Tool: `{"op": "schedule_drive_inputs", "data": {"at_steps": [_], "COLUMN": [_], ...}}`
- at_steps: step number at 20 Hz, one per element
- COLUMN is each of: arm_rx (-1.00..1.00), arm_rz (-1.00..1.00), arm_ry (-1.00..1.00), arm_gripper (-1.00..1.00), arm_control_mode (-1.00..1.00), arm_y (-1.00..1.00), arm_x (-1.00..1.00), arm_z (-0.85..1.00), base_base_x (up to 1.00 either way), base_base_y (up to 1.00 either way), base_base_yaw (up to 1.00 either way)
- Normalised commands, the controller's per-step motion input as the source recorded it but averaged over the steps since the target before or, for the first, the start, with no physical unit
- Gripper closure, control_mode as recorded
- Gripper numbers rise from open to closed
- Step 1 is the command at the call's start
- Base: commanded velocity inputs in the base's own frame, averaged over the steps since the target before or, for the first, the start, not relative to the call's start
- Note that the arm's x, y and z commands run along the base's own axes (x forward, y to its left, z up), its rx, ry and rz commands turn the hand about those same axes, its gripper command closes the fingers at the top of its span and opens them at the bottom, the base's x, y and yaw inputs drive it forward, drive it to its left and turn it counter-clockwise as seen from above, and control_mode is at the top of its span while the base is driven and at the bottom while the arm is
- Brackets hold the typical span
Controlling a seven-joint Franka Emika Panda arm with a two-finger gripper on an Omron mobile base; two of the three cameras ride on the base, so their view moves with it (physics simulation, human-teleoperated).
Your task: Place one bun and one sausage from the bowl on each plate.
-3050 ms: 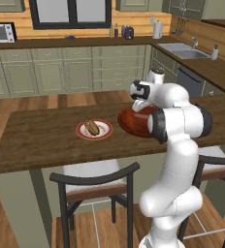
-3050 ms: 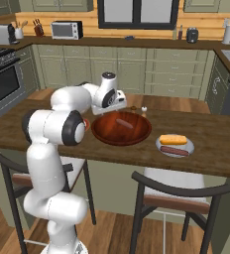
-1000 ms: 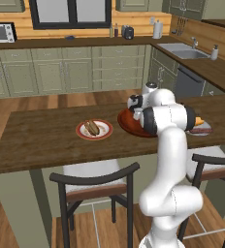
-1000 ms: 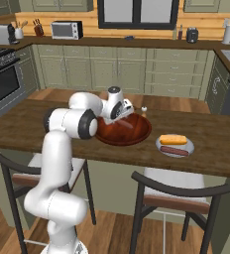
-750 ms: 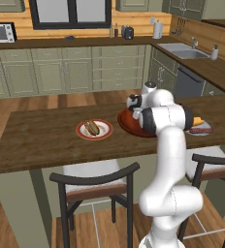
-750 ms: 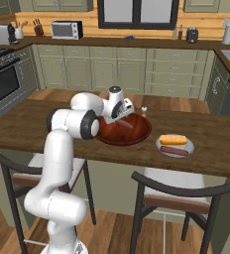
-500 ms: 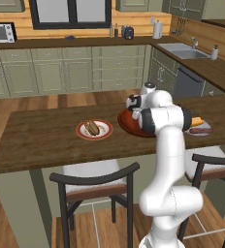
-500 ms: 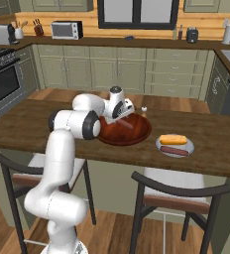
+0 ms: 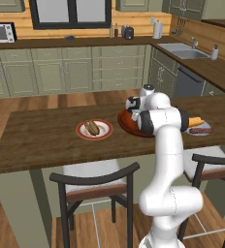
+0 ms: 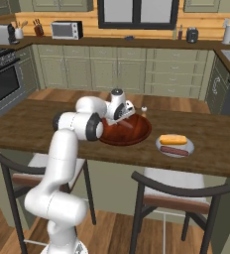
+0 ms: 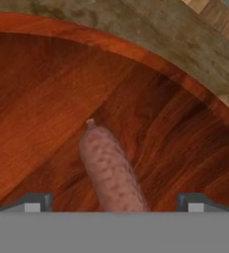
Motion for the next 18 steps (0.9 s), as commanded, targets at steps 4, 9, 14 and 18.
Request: {"op": "schedule_drive_inputs", "data": {"at_steps": [4, 9, 14, 18], "arm_rx": [0.0, 0.0, 0.0, 0.0], "arm_rz": [0.01, 0.01, 0.01, 0.01], "arm_ry": [0.0, 0.0, 0.0, 0.0], "arm_gripper": [-1.0, -1.0, -1.0, -1.0], "arm_control_mode": [-1.0, -1.0, -1.0, -1.0], "arm_y": [0.0, 0.0, 0.0, -0.01], "arm_x": [0.01, 0.0, 0.0, 0.0], "arm_z": [-0.06, -0.09, -0.1, -0.03], "base_base_x": [0.0, 0.0, 0.0, 0.0], "base_base_y": [0.0, 0.0, 0.0, 0.0], "base_base_yaw": [0.0, 0.0, 0.0, 0.0]}}
